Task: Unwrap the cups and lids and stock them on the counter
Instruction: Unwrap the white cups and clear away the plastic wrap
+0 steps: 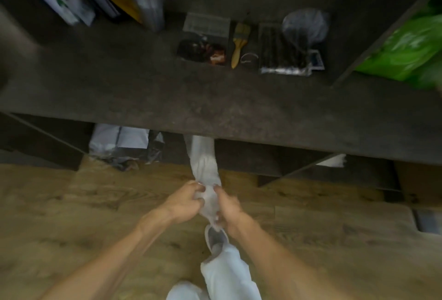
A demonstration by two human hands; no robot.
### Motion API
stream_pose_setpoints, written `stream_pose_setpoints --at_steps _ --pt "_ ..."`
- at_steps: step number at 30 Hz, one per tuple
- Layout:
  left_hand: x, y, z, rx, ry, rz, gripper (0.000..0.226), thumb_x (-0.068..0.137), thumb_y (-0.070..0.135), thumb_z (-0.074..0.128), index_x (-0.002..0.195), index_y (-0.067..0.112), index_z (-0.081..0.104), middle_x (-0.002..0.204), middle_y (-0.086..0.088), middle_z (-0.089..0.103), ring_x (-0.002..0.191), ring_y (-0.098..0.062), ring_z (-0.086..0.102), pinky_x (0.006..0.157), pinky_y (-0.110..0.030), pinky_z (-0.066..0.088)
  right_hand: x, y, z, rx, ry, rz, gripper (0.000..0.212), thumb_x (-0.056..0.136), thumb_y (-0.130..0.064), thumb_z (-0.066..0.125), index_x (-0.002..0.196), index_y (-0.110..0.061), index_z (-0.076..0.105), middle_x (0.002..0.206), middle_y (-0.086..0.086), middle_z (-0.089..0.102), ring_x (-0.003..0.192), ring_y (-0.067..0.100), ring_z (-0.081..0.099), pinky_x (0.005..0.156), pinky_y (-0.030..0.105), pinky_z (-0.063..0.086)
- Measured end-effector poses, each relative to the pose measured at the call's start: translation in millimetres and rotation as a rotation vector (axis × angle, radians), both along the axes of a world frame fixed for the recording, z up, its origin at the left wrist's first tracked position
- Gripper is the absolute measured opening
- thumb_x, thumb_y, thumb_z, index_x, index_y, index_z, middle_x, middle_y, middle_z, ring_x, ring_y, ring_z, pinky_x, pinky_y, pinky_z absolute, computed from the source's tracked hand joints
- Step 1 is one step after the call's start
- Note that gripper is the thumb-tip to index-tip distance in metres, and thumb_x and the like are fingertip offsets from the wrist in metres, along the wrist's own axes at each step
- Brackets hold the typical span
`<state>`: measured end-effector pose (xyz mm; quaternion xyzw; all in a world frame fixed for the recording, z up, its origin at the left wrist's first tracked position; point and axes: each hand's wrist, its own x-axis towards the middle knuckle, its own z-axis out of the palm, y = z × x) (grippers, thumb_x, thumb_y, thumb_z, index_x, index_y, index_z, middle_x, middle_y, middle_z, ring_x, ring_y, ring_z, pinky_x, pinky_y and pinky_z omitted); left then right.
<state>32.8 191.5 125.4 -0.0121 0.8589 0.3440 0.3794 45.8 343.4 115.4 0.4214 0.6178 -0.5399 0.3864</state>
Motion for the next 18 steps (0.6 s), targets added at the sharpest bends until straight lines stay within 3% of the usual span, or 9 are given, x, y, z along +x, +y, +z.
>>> stream_pose_setpoints --at_steps 2,4,6,8,11,13,15,16,18 --pt "17.2 2.8 28.2 0.040 0.046 -0.023 0.045 0.092 0.012 0.053 0.136 0.020 0.056 0.140 0.012 0.044 0.135 -0.011 0.044 0.112 -0.025 0.034 11.6 -5.0 19.2 -0.208 -0.086 -0.178 0.057 0.091 -0.063 0.056 0.116 -0.011 0.062 0.108 0.015 0.069 0.091 0.028 0.069 0.079 0.042 0.060" --pt "37.1 6.6 57.2 0.081 0.080 -0.059 0.045 0.091 0.010 0.050 0.135 0.017 0.059 0.133 0.015 0.046 0.131 -0.005 0.044 0.105 -0.013 0.029 25.4 -9.5 38.8 -0.363 -0.094 -0.314 0.045 0.098 -0.049 0.054 0.104 -0.006 0.066 0.095 0.019 0.071 0.080 0.027 0.069 0.067 0.037 0.057" --pt "58.3 9.5 79.3 0.120 0.108 -0.134 0.049 0.086 0.012 0.047 0.133 0.014 0.061 0.136 0.008 0.051 0.131 -0.007 0.046 0.100 -0.005 0.025 39.4 -11.9 50.1 -0.364 -0.050 -0.372 0.027 0.100 -0.026 0.054 0.092 -0.003 0.065 0.079 0.017 0.069 0.066 0.024 0.067 0.057 0.030 0.055" --pt "82.4 9.1 93.2 0.142 0.082 -0.222 0.053 0.083 0.007 0.045 0.133 0.019 0.060 0.141 0.006 0.052 0.134 -0.008 0.045 0.107 -0.010 0.028 51.1 -12.1 60.2 -0.186 -0.020 -0.294 0.012 0.093 -0.010 0.055 0.092 -0.001 0.063 0.076 0.016 0.066 0.061 0.022 0.064 0.049 0.025 0.051" --pt "116.5 8.2 115.3 0.141 0.135 -0.296 0.051 0.080 0.007 0.044 0.120 0.031 0.066 0.134 0.015 0.057 0.126 -0.001 0.047 0.107 -0.019 0.037 78.3 -4.3 83.5 -0.008 -0.005 -0.171 0.018 0.086 -0.006 0.054 0.102 -0.003 0.061 0.089 0.017 0.063 0.067 0.022 0.060 0.055 0.028 0.049" --pt "129.5 12.5 134.3 0.180 0.211 -0.193 0.040 0.076 0.009 0.042 0.093 0.033 0.069 0.108 0.016 0.066 0.102 -0.001 0.058 0.091 -0.022 0.049 96.7 5.1 112.1 0.004 0.060 -0.161 0.018 0.087 -0.004 0.053 0.103 -0.005 0.061 0.092 0.015 0.063 0.067 0.019 0.060 0.057 0.028 0.048" --pt "136.1 14.6 148.5 0.191 0.418 -0.146 0.025 0.073 0.013 0.039 0.074 0.031 0.056 0.082 0.017 0.059 0.078 -0.006 0.055 0.073 -0.033 0.050 114.4 17.6 137.9 0.007 0.123 -0.188 0.024 0.092 -0.009 0.053 0.115 -0.008 0.058 0.108 0.014 0.067 0.079 0.020 0.065 0.068 0.033 0.057" --pt "137.3 15.3 154.8 0.174 0.508 -0.171 0.022 0.075 0.014 0.039 0.074 0.033 0.049 0.080 0.018 0.052 0.074 -0.009 0.051 0.069 -0.034 0.047 121.6 25.9 152.9 0.005 0.161 -0.198 0.027 0.092 -0.012 0.054 0.118 -0.009 0.058 0.111 0.015 0.068 0.086 0.024 0.068 0.076 0.039 0.061" --pt "134.5 17.8 160.2 0.071 0.621 -0.241 0.023 0.083 0.013 0.049 0.094 0.033 0.051 0.097 0.012 0.050 0.082 -0.013 0.051 0.075 -0.030 0.044 128.1 46.8 181.8 0.014 0.236 -0.213 0.030 0.088 -0.015 0.056 0.117 -0.009 0.062 0.109 0.020 0.070 0.095 0.029 0.069 0.086 0.042 0.060"
